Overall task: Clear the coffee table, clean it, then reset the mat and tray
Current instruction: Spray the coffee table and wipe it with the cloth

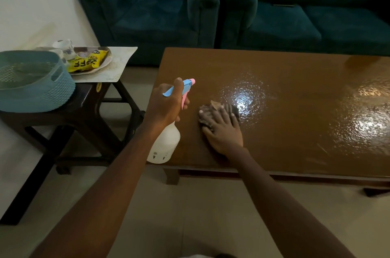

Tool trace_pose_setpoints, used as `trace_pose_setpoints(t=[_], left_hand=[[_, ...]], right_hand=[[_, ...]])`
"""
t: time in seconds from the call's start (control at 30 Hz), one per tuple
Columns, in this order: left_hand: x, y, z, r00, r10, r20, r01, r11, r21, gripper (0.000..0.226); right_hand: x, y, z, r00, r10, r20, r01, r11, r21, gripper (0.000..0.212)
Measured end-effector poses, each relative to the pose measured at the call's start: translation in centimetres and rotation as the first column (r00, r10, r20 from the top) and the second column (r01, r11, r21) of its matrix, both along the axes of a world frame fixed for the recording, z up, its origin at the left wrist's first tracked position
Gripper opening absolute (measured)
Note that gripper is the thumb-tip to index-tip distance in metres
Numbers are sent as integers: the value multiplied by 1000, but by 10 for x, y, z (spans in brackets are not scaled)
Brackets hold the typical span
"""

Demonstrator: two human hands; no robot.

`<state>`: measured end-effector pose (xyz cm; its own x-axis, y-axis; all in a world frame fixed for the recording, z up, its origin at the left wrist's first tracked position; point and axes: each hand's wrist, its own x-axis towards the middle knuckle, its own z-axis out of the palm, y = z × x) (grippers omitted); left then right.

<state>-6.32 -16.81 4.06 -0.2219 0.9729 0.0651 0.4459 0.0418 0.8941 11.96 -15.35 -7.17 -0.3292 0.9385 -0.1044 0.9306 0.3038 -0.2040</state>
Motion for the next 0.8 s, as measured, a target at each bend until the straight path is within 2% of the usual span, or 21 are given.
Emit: trace_pose_setpoints(t=[0.07,0.17,0.23,0.37,0.47,0.53,0.63,0.8], left_hand=[[0,3,-3,1000,5,-1,-5,1000,18,43],[0,11,-8,1000,6,-3,-6,999,35,42],[2,15,-11,1000,-11,-5,11,998,58,46],[4,22,-15,1000,-27,-9,27,995,96,57],[4,26,-15,999,-28,18,26,992,125,52],[2,28,-16,1000,-5,26,0,987,159,51],[-2,29,-14,997,38,64,-52,968,244,53],[-12,25,-19,992,104,73,-124,910,396,52]], right_hand=[[-1,-22,0,995,100,0,-100,995,15,59],[29,-53,-3,991,134,-26,-132,989,69,57],[60,-63,-6,998,51,-25,-49,995,86,57],[104,-47,-7,974,-227,-12,227,971,72,60],[94,-20,-6,936,-351,-8,351,936,33,56],[71,-4,-6,928,-373,1,373,928,5,56],[29,15,-2,962,-274,-12,274,962,-4,57],[-14,12,0,1000,-8,-6,8,1000,13,57]])
